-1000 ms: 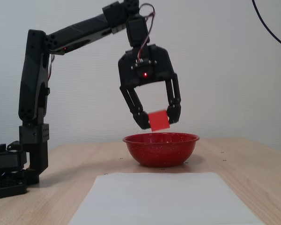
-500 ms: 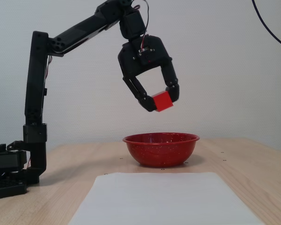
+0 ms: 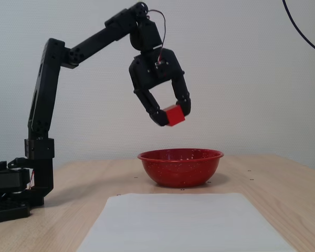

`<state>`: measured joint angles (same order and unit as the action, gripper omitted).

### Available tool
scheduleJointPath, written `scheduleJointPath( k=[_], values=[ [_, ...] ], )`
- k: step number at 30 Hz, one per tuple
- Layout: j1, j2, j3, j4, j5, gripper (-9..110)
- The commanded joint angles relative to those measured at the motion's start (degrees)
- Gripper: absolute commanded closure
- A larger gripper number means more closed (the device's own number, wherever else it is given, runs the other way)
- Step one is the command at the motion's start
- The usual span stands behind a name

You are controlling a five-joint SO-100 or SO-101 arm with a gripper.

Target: Grasp the red cube and put it in the red bowl.

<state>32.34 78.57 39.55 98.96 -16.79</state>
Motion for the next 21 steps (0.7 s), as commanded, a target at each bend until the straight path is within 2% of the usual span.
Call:
scheduleJointPath(
  k=[1,15,16,18,21],
  values=[
    [0.44,1.05,-2.99,-0.62,-1.14,101],
    [-0.62,-7.65,-3.78,-2.72,1.32,100],
    [-0.62,-7.65,-3.78,-2.72,1.67,96],
    [-0.62,-7.38,-3.96,-2.11,2.11,78],
    [-0.62,-6.94,-5.45,-1.32,2.55,65]
  ],
)
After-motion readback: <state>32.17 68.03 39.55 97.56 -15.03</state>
